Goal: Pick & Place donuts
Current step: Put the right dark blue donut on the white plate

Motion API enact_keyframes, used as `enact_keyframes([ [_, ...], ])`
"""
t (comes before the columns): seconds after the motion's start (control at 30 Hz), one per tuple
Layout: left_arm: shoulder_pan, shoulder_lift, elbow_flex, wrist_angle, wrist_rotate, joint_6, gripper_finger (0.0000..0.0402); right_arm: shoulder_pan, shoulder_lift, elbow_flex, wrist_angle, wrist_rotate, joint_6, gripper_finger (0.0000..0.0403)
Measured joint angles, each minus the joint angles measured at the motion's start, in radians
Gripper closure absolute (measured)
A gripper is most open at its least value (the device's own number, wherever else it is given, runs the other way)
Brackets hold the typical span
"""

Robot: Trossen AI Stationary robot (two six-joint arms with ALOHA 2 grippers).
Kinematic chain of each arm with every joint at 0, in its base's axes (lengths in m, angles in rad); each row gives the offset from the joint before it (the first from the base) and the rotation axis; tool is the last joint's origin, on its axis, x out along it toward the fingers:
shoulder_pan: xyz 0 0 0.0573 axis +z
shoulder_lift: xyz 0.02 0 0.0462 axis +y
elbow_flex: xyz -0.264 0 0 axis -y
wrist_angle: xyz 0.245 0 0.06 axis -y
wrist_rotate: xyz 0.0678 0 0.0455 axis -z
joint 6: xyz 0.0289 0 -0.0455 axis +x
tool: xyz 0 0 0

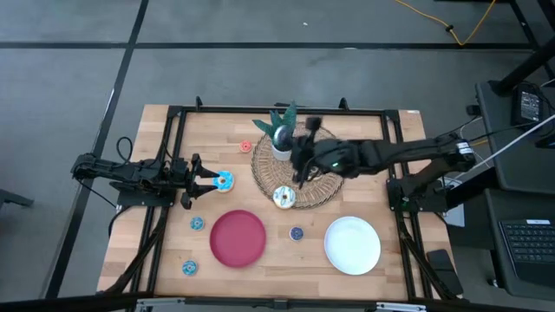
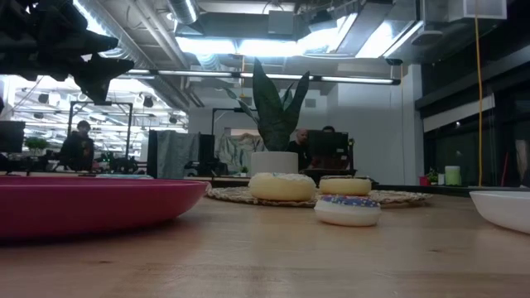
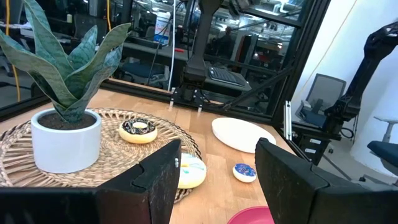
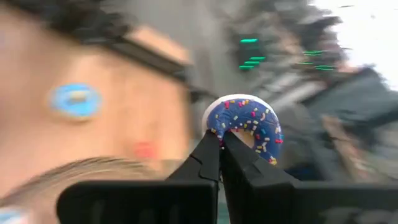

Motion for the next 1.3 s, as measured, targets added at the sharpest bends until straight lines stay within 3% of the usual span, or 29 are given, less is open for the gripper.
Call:
enact_keyframes([
  [0.17,0.000,0.000,0.000,0.000,0.000,0.000,0.0203,-0.009,0.068,0.000,-0.090,-0.225,0.121,0.0396],
  [0.37,0.000,0.000,0.000,0.000,0.000,0.000,0.0203,-0.002,0.139,0.000,-0.151,-0.363,0.294,0.0396],
  [0.73,0.000,0.000,0.000,0.000,0.000,0.000,0.0203,0.066,0.214,-0.011,-0.168,-0.368,0.754,0.0395],
  [1.3,0.000,0.000,0.000,0.000,0.000,0.000,0.0203,0.216,0.225,-0.227,-0.221,-0.398,1.396,0.0394],
])
